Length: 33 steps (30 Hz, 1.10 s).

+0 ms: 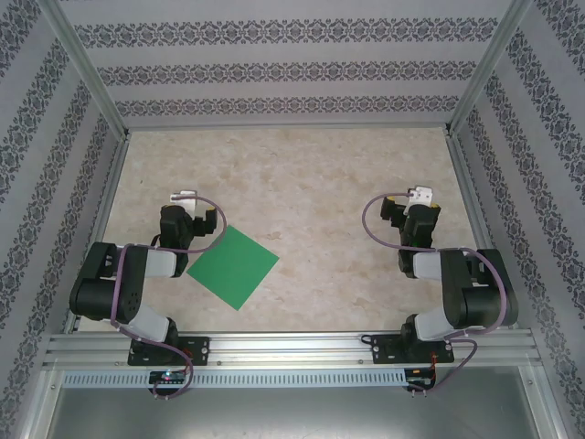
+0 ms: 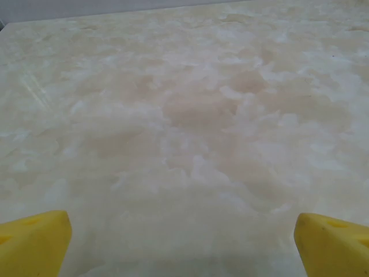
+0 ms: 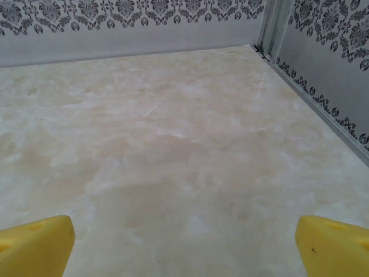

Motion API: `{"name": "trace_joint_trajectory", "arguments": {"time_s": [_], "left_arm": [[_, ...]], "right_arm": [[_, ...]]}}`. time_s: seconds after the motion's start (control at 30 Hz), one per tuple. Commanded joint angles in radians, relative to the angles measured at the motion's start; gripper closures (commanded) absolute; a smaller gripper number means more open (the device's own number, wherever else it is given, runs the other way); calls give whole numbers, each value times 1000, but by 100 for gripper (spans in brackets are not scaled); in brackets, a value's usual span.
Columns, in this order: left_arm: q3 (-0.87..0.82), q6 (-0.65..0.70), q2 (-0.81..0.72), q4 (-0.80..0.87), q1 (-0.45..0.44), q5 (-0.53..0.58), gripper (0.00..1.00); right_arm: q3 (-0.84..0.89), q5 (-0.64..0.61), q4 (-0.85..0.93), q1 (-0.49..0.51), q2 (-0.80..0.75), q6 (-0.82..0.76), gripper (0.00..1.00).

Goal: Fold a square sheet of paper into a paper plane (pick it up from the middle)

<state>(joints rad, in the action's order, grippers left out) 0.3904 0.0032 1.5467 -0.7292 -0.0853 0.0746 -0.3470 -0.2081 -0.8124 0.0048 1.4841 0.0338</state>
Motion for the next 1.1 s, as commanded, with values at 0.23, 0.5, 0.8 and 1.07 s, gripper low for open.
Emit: {"name": "trace_joint_trajectory", "arguments": {"time_s": [0.23,0.5,0.8,1.07], "left_arm": [[24,34,14,-98,14,-30,0],[24,33,14,-99,15,-33,0],[8,48,2,-120,12,-60,0],[67,-109,-340,281,18,21,0]], "right_arm": [[-34,26,-74,-6,16,-12,2],[-32,53,-79,-8,14,-20,2],[-31,75,-71,12,4,-55,2],[-345,136,777,62,-246,104,2]]}}
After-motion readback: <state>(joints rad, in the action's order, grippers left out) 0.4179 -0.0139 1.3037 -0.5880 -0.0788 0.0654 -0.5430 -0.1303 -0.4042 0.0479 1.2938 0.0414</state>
